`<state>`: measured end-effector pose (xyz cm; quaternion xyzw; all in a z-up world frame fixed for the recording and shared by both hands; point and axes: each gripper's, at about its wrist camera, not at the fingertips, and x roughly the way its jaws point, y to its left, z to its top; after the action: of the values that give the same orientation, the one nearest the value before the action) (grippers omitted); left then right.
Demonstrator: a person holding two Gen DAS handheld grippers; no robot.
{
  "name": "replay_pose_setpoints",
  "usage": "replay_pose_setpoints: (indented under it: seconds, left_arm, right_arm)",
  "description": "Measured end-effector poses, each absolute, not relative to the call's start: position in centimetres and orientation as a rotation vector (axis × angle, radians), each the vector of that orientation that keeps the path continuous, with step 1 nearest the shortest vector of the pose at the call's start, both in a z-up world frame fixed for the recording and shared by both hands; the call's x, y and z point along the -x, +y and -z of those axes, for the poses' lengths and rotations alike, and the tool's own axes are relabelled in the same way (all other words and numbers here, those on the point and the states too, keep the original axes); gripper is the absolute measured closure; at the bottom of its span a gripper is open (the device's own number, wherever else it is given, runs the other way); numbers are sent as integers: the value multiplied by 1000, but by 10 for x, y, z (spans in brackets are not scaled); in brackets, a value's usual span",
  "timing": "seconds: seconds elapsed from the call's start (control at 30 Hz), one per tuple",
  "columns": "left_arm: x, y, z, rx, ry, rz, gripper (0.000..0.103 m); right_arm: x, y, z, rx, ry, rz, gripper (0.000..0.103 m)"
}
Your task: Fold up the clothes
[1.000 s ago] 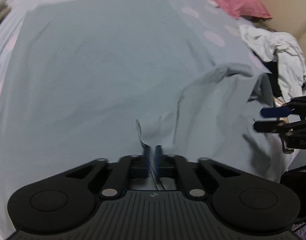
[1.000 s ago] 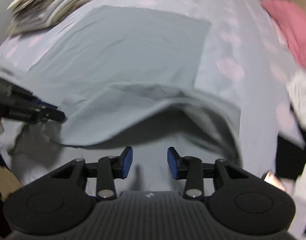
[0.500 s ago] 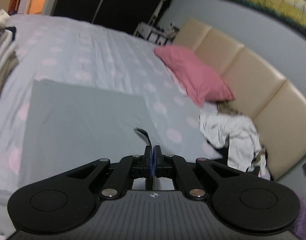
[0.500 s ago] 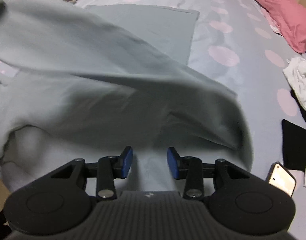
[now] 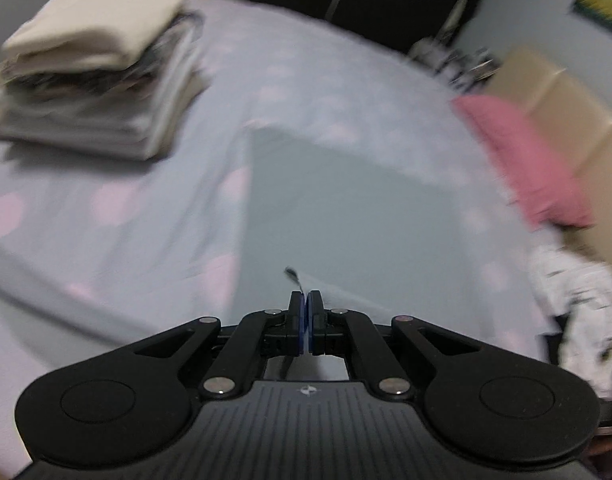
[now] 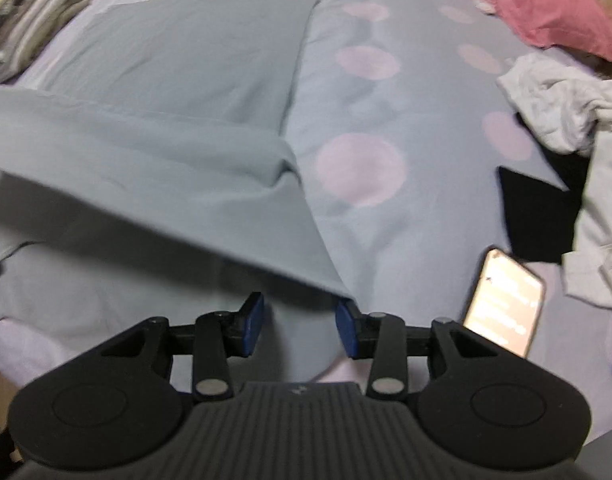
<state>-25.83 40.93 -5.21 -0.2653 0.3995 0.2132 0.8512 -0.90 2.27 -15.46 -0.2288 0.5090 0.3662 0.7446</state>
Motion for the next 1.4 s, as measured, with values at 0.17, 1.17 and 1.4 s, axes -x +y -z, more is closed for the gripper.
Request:
replay_pose_setpoints:
  seconds: [0.17,1.17,1.4]
  left_arm:
    - [267,422,77,525,950,-535,103]
    - [249,434,113,523,1021,-553,103]
    - [251,433,100,533,974,-540,103]
  right_arm:
    - [14,25,138,440,1181,-957,57]
    - [-78,139,167,383,1284,-732,66]
    - [-87,125,162,383,1303,-724,94]
